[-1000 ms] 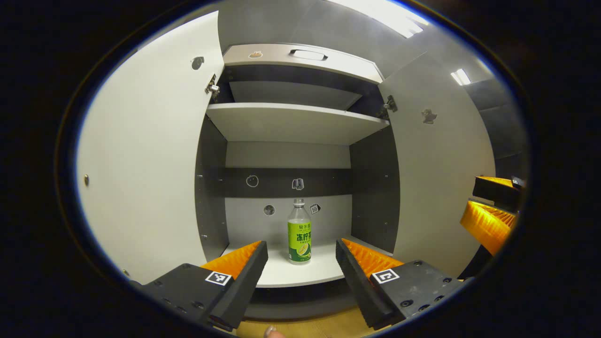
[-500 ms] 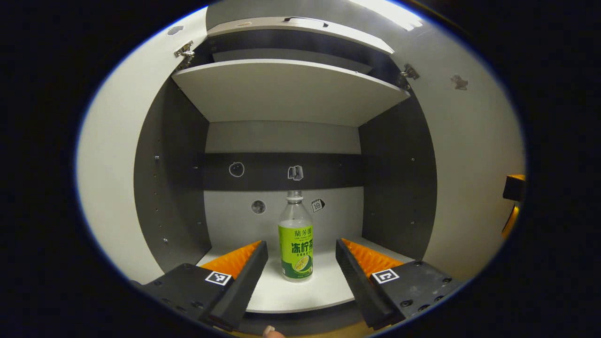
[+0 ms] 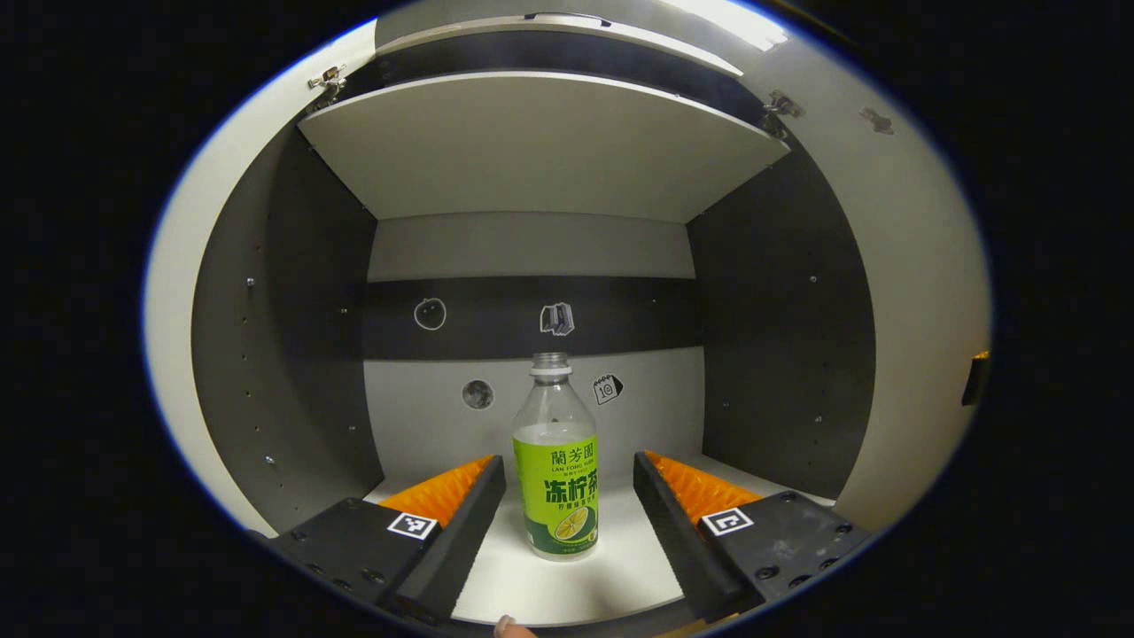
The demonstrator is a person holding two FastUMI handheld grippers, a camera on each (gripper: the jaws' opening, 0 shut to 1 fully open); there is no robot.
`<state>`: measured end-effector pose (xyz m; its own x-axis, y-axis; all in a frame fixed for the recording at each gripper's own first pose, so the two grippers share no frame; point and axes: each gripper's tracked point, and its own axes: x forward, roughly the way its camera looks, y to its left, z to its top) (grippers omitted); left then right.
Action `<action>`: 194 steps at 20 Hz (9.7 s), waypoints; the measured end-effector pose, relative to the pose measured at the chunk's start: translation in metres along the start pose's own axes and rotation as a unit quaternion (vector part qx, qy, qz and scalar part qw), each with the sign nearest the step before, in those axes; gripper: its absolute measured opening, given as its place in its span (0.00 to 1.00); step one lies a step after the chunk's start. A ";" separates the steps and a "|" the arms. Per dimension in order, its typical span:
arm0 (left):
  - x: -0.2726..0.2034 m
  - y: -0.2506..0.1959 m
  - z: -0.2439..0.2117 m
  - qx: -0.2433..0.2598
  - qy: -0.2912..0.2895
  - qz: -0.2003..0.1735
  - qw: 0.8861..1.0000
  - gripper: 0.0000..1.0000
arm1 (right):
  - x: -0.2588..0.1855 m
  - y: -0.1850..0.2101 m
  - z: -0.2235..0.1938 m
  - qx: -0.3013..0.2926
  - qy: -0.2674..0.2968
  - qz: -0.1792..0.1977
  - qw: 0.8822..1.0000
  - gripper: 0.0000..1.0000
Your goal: Grasp the bottle in the cabinet with the left hand and place it on the coaster, then close the right door with the right hand and the left door with the left hand.
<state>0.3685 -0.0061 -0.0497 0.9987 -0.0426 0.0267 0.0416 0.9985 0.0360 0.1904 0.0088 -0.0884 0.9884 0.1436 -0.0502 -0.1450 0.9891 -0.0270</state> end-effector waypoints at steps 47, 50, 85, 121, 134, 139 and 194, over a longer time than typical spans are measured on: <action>-0.347 -0.083 -0.125 -0.042 0.035 -0.127 0.990 0.76 | -0.157 -0.018 -0.023 -0.070 0.007 -0.133 0.989 0.98; -0.360 -0.105 -0.178 -0.029 0.064 -0.144 0.987 0.76 | -0.161 -0.023 -0.054 -0.066 0.016 -0.148 0.987 0.98; -0.391 -0.127 -0.267 -0.007 0.062 -0.126 0.990 0.98 | -0.144 0.007 -0.125 -0.051 0.075 -0.058 0.994 0.98; -0.465 0.136 0.020 -0.050 0.034 0.164 0.985 0.98 | -0.158 -0.156 0.038 -0.014 0.016 -0.080 0.997 0.93; -0.444 0.192 0.014 -0.040 0.044 0.159 0.985 0.98 | -0.127 -0.073 0.031 0.003 0.017 -0.032 0.999 0.94; -0.414 0.218 0.008 -0.030 0.059 0.115 0.991 0.98 | -0.101 -0.028 0.026 0.000 0.009 -0.046 0.999 0.94; -0.318 0.031 0.018 -0.023 0.028 0.022 0.999 0.95 | -0.130 -0.013 0.039 0.028 0.007 -0.078 0.997 0.98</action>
<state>0.0516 0.0383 -0.0393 0.9996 0.0028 -0.0288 -0.0031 0.9999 -0.0106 0.0658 -0.0219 -0.0429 0.9979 -0.0116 -0.0639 0.0129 0.9997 0.0211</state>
